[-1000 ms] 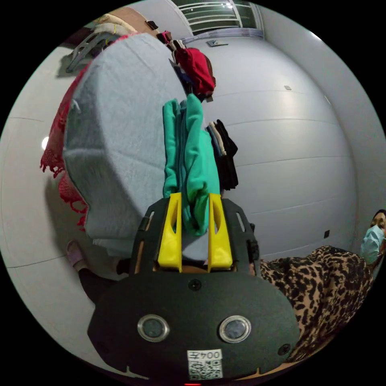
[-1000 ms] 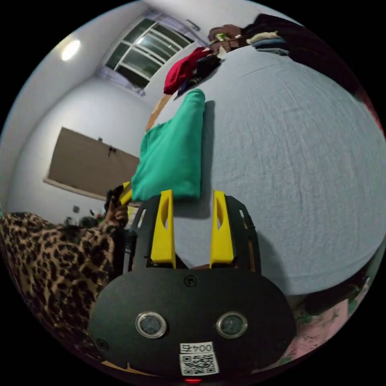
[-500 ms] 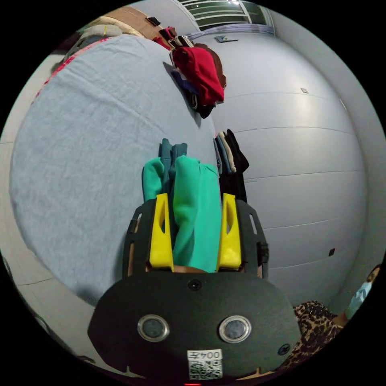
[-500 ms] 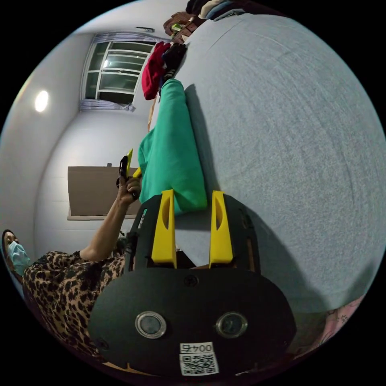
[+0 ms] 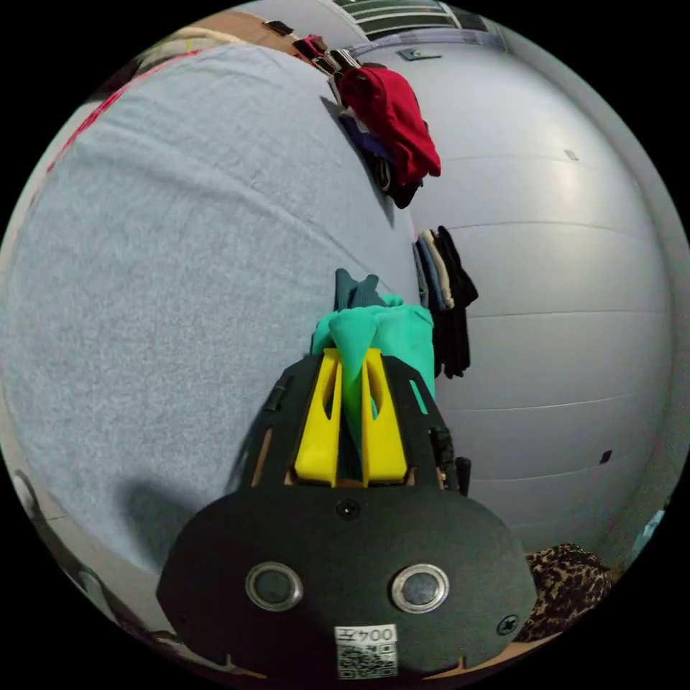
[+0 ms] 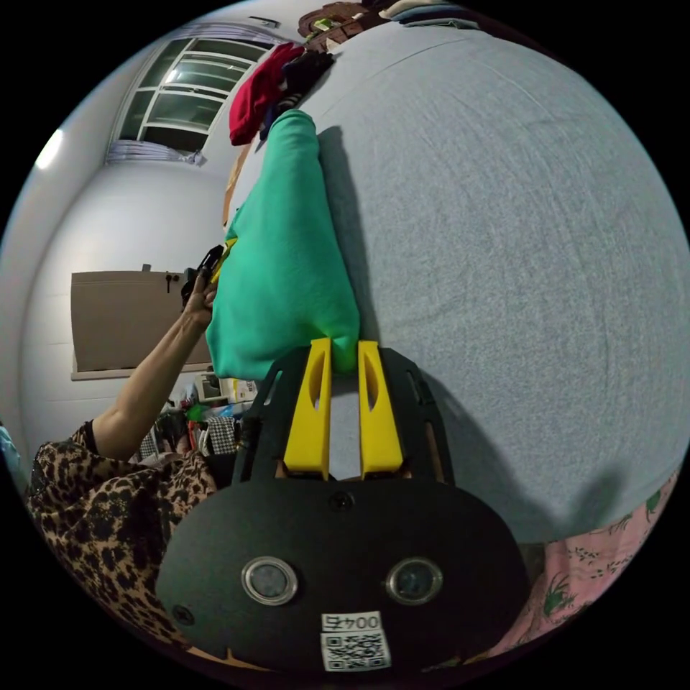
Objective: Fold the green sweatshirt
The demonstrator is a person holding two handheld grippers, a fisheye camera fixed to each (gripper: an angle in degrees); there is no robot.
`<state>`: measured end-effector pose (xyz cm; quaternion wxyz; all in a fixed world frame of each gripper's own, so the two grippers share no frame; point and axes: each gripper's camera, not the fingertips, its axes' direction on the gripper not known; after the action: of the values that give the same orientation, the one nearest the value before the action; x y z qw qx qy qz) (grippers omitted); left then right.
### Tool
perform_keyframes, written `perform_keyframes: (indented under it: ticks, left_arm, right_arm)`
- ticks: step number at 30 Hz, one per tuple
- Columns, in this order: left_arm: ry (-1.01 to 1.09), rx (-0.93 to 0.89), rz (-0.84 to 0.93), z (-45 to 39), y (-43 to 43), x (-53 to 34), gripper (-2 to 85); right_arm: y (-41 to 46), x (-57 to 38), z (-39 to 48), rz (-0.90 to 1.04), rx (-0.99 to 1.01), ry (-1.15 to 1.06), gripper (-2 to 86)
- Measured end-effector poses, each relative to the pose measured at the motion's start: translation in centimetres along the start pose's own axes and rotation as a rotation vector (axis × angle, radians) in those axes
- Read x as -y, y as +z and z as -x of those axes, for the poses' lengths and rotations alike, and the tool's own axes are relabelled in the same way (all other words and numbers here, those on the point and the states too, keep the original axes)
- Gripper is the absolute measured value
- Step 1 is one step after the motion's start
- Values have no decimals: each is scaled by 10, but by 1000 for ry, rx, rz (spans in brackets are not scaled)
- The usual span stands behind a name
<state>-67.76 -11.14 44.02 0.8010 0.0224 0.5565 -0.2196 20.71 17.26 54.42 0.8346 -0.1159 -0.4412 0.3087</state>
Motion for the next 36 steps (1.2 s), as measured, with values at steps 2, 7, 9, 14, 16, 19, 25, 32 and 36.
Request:
perform_keyframes:
  ticks: [2,7,9,14,16,19,25,32,36]
  left_arm:
    - [-4,-36,-10,4,0,-3,41]
    - [14,-117,-95,-1,-15,-28,68]
    - [51,-110,-94,-8,-27,-54,76]
    - [127,-34,-62,-21,-54,-138,88]
    - [119,-35,-73,-22,-62,-172,91]
    - [107,3,-82,-25,-63,-218,96]
    - [152,57,-20,-37,-33,-237,105]
    - [189,117,44,-43,-11,-246,79]
    - [160,202,44,-44,-14,-242,39]
  right_arm:
    - [-2,4,-2,12,8,2,66]
    - [-8,9,-8,22,48,24,67]
    - [-11,11,-9,18,52,21,67]
    - [-16,13,-6,6,41,3,71]
    - [-18,14,-7,4,50,2,72]
    - [-21,16,-7,-1,53,-1,72]
    - [-26,21,-7,-2,61,-3,74]
    - [-34,28,-5,-6,62,-2,75]
    - [-44,35,10,14,-4,-55,68]
